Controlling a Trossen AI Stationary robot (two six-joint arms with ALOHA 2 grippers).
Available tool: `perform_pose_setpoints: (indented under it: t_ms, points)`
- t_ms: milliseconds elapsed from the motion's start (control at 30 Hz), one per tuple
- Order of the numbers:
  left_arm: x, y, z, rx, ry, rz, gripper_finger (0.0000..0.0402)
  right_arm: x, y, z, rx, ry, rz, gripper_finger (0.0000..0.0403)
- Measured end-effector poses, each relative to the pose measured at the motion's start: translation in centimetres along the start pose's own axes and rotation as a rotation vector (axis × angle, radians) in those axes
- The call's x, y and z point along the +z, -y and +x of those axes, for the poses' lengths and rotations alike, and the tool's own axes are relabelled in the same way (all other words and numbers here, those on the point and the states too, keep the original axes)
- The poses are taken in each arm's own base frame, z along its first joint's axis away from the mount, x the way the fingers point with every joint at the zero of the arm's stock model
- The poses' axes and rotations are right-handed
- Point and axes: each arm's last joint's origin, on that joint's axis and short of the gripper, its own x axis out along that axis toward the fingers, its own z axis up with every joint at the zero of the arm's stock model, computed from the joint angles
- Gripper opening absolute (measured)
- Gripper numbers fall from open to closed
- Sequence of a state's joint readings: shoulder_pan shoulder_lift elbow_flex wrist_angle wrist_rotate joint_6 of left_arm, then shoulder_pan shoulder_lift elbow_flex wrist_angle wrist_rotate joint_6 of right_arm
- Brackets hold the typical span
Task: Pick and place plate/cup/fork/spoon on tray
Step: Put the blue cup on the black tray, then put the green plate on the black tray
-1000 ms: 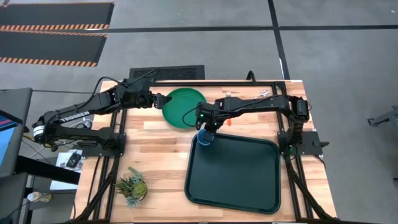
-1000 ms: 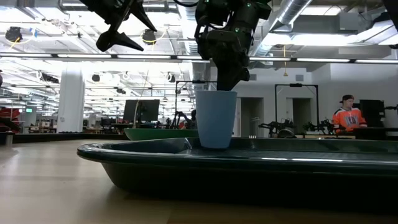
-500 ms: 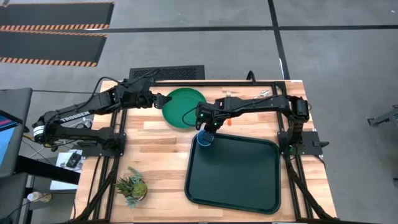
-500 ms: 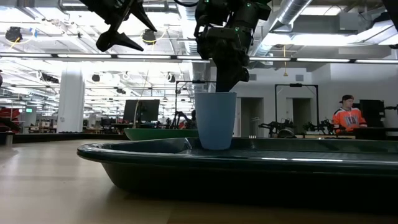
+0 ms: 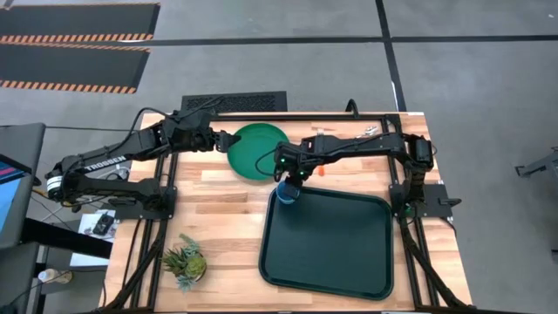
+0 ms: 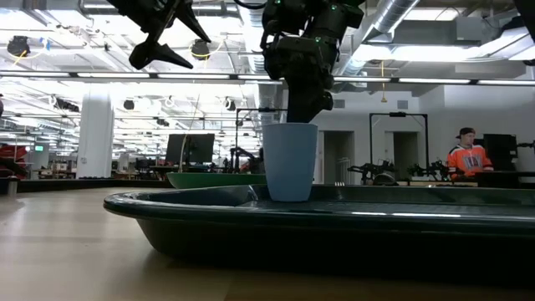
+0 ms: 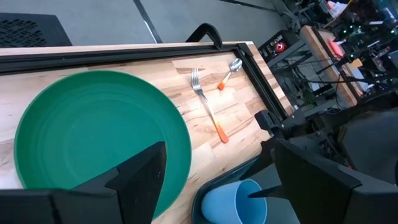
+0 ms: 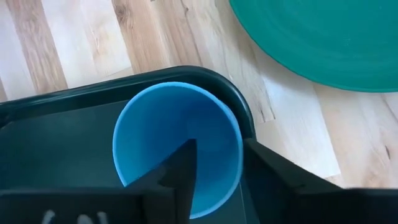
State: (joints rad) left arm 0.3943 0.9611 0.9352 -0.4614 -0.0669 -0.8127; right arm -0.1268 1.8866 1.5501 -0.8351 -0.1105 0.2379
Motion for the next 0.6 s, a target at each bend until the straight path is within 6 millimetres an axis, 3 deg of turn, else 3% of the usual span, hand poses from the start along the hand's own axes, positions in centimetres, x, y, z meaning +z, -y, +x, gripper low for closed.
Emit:
perform_pose_setpoints:
  t_ms: [167, 433, 600]
  points:
    - [0.0, 0.0, 0.0, 0.000, 0.000, -0.001, 0.0284, 0.0, -0.1, 0.0, 0.004, 0.005, -0.003, 0.0193]
    - [0.0, 0.0, 0.0, 0.000, 0.000, 0.000, 0.0284, 0.2, 0.0, 0.0, 0.006, 0.020, 0.002, 0.0212]
    - [0.0, 0.0, 0.0, 0.000, -0.001, 0.000, 0.0284, 0.7, 0.4, -1.6, 0.042, 0.090, 0.034, 0.0219]
